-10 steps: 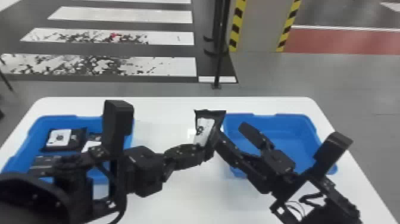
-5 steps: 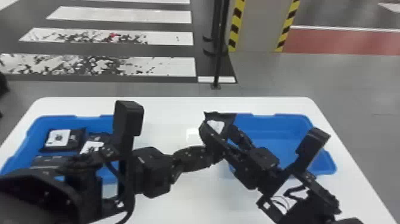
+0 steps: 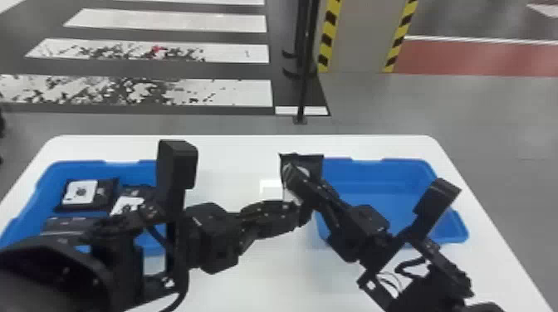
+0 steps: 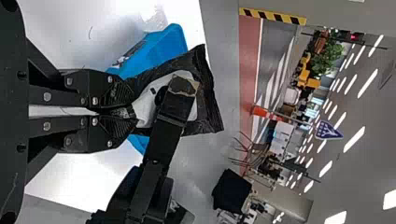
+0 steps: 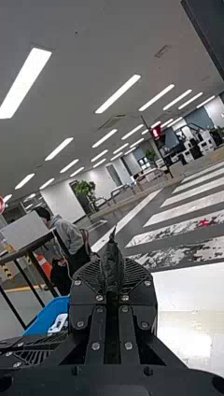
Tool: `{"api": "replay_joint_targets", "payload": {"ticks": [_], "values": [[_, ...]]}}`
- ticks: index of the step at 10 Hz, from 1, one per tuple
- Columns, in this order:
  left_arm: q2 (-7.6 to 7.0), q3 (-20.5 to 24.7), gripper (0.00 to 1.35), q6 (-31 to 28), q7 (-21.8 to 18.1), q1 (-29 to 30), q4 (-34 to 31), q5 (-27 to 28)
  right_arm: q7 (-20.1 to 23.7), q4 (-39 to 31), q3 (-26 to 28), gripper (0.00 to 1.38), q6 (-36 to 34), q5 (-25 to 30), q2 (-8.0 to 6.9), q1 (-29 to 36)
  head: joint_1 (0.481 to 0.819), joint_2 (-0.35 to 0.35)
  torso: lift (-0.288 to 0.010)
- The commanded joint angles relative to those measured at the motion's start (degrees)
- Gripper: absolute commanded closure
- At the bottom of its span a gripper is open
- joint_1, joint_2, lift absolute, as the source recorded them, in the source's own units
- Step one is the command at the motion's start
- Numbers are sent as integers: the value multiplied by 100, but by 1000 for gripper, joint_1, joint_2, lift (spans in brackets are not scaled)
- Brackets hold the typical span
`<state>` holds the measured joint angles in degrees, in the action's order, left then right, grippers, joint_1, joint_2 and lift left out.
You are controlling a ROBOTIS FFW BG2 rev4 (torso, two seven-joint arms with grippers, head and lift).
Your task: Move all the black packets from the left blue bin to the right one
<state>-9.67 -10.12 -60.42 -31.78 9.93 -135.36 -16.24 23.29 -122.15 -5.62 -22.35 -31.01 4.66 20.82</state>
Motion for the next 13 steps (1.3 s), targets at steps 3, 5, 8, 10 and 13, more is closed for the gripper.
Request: {"api": "replay_joint_targets", "payload": {"ticks": [3,5,8,10,13], "values": [[149,578,108,431,31,610,-83,-147,0,438,368,1283,0,39,140,-437,695,-63,-140],[290,1103,208,642,40,1201,-519,-90,-9,916,631,1283,0,302,193,-704,695,-71,-140],[483,1858,209,867,172,2241,-1532,-204,0,2534,768,1283,197,656,298,-1477,695,-57,-140],[554,1983,209,1303,277,2466,-1757,-204,-44,3040,1065,1266,534,907,289,-1604,695,-66,-140],[597,2052,209,1416,286,2509,-1771,-215,-158,2885,1145,341,703,1159,228,-1421,695,-106,-140]]}}
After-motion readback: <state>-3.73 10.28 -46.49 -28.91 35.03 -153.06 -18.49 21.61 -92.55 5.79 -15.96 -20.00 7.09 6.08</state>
